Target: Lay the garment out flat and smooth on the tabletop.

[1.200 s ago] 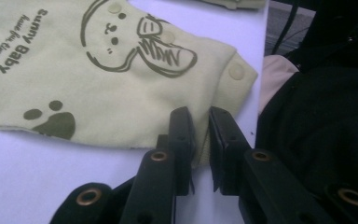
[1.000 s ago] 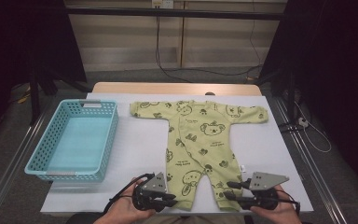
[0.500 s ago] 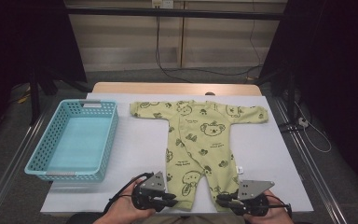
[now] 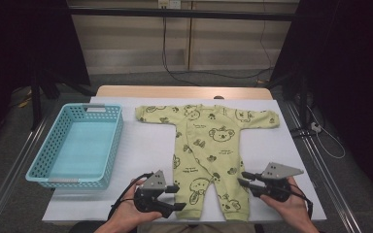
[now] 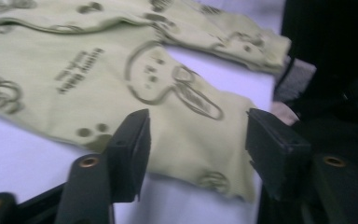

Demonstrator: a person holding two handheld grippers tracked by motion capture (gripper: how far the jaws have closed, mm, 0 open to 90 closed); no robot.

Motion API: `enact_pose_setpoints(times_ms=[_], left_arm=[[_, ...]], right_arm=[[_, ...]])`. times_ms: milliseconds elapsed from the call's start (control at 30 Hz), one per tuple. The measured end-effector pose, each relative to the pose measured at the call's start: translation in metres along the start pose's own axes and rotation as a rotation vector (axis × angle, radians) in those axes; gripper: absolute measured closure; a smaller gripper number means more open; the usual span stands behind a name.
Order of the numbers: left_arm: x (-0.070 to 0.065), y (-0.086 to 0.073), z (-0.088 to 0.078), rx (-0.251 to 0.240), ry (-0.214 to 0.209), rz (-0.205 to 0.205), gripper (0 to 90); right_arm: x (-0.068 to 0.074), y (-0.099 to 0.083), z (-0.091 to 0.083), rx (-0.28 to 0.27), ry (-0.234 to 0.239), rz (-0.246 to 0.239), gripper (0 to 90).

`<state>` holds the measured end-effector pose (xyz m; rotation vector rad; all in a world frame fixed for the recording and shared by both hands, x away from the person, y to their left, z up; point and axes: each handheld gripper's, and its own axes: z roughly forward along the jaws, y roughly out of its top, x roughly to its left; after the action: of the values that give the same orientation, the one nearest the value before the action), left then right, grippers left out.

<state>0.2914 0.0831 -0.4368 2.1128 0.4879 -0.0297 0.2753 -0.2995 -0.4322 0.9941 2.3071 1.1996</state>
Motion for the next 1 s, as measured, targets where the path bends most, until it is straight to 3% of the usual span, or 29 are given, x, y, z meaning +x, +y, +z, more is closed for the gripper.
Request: enact_pose_setpoints(times_ms=[67, 100, 233, 400, 433, 500, 600, 900, 1000], left_arm=[[0.005, 0.0, -0.001, -0.022, 0.056, -0.022, 23.4], [0.008, 0.001, -0.003, -0.037, 0.061, -0.027, 20.4], [0.014, 0.002, -0.009, -0.061, 0.109, -0.029, 16.7], [0.016, 0.002, -0.011, -0.076, 0.113, -0.021, 16.7], [0.016, 0.001, -0.011, -0.082, 0.113, -0.023, 16.7], [0.016, 0.002, -0.011, -0.079, 0.121, -0.018, 16.7], [0.017, 0.002, -0.012, -0.084, 0.125, -0.024, 16.7], [0.02, 0.002, -0.015, -0.099, 0.149, -0.03, 15.8], [0.021, 0.002, -0.017, -0.107, 0.163, -0.022, 15.0]], right_arm=[[-0.015, 0.001, 0.01, 0.03, -0.058, 0.032, 74.5], [-0.021, 0.002, 0.015, 0.044, -0.078, 0.04, 75.3], [-0.042, 0.004, 0.035, 0.072, -0.129, 0.076, 76.9], [-0.047, 0.008, 0.053, 0.112, -0.158, 0.069, 76.8], [-0.048, 0.007, 0.055, 0.109, -0.15, 0.081, 80.3], [-0.048, 0.006, 0.054, 0.107, -0.138, 0.11, 86.5], [-0.044, 0.005, 0.051, 0.11, -0.149, 0.096, 88.6], [-0.047, -0.004, 0.038, 0.099, -0.181, 0.115, 88.2], [-0.047, -0.005, 0.036, 0.081, -0.18, 0.122, 84.5]])
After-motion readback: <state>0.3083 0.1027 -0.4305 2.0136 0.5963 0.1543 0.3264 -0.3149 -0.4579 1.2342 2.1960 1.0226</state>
